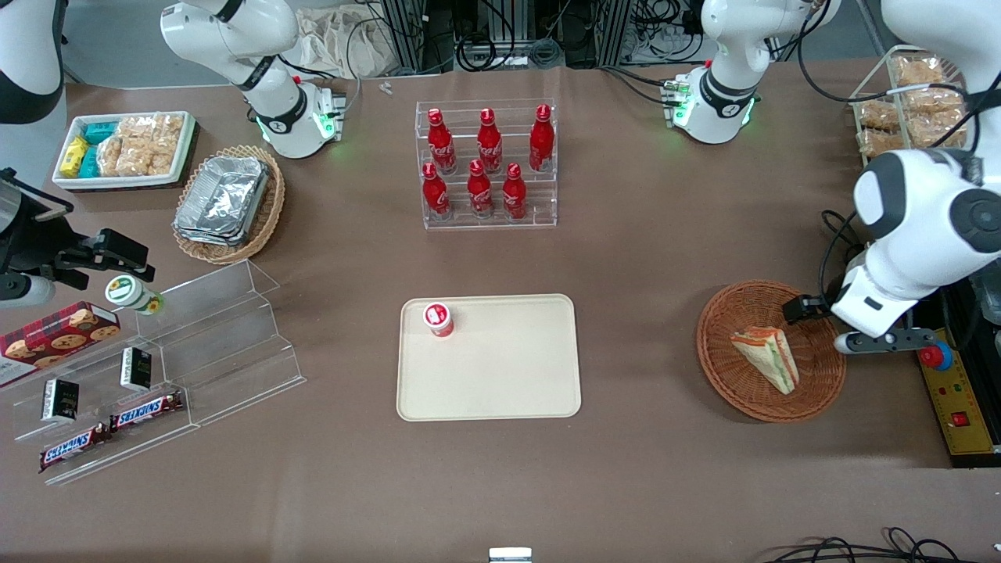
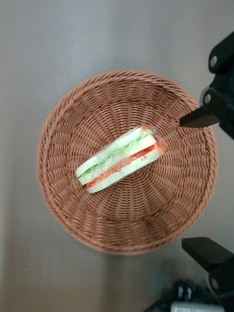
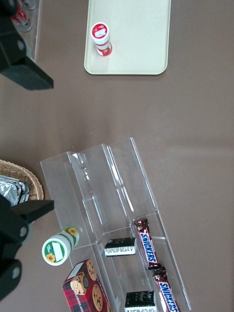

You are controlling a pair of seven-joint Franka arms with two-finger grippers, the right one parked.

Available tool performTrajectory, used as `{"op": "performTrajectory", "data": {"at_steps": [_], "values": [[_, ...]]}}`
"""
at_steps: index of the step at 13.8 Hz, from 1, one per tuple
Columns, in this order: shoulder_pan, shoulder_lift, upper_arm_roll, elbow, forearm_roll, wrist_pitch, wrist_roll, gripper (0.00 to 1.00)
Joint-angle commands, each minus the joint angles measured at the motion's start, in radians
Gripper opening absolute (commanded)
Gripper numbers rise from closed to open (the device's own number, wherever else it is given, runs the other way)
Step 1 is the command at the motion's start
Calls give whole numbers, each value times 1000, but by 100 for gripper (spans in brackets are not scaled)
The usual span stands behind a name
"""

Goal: Place sandwich from basket to tray
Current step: 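Lower the left gripper and close it on the sandwich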

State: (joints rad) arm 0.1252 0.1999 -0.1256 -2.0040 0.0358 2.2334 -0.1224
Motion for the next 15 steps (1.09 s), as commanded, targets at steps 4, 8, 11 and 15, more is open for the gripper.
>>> {"op": "performTrajectory", "data": {"at_steps": [4, 8, 11, 15], "values": [[4, 104, -12, 19, 7, 101, -210, 100], [-1, 153, -16, 27, 4, 155, -365, 100], [-4, 182, -17, 54, 7, 158, -442, 100], [-3, 226, -17, 48, 6, 186, -445, 99]]}}
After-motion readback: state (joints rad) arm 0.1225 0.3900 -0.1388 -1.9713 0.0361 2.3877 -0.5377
